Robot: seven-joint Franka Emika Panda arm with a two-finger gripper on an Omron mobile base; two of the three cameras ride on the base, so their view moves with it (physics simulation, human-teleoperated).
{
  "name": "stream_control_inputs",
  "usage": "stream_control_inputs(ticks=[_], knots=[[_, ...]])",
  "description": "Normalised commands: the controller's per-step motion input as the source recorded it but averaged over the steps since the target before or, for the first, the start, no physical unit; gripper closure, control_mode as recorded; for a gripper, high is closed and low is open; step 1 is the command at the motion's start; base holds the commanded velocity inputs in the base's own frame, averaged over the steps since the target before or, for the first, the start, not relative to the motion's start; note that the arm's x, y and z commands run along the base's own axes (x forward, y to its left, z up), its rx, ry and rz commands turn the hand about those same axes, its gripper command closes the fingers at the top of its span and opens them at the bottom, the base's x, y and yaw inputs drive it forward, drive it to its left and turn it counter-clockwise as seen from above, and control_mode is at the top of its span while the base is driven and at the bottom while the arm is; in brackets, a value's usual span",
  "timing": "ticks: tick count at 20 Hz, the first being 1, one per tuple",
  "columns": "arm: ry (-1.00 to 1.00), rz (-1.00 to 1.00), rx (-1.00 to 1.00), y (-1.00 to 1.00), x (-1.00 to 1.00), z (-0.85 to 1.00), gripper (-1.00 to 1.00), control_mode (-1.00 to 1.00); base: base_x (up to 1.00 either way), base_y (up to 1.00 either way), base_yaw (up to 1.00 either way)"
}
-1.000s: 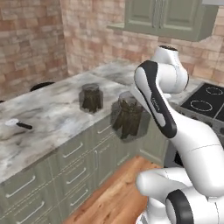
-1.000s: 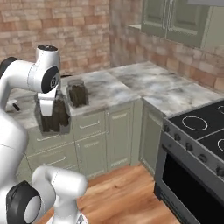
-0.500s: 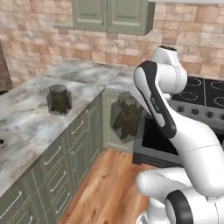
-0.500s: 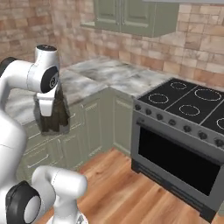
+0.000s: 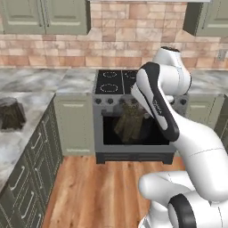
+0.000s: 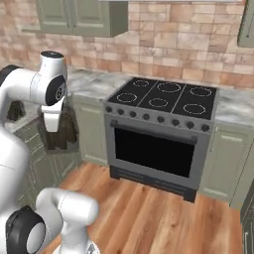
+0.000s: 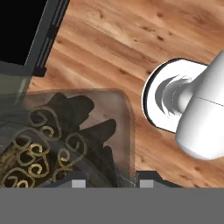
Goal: Pick the jar and jar from the dining table and place them in the open cabinet. Close the cabinet after placing the objects.
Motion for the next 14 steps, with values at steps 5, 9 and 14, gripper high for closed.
stream_control_inputs(ticks=[5, 9, 14], knots=[[0.0, 0.0, 0.0, 0.0, 0.0, 0.0, 1.0, 1.0, -0.26, 0.28, -0.61], [0.0, 0.0, 0.0, 0.0, 0.0, 0.0, 1.0, 1.0, -0.18, 0.29, -0.62], [0.0, 0.0, 0.0, 0.0, 0.0, 0.0, 1.0, 1.0, -0.11, 0.32, -0.61]])
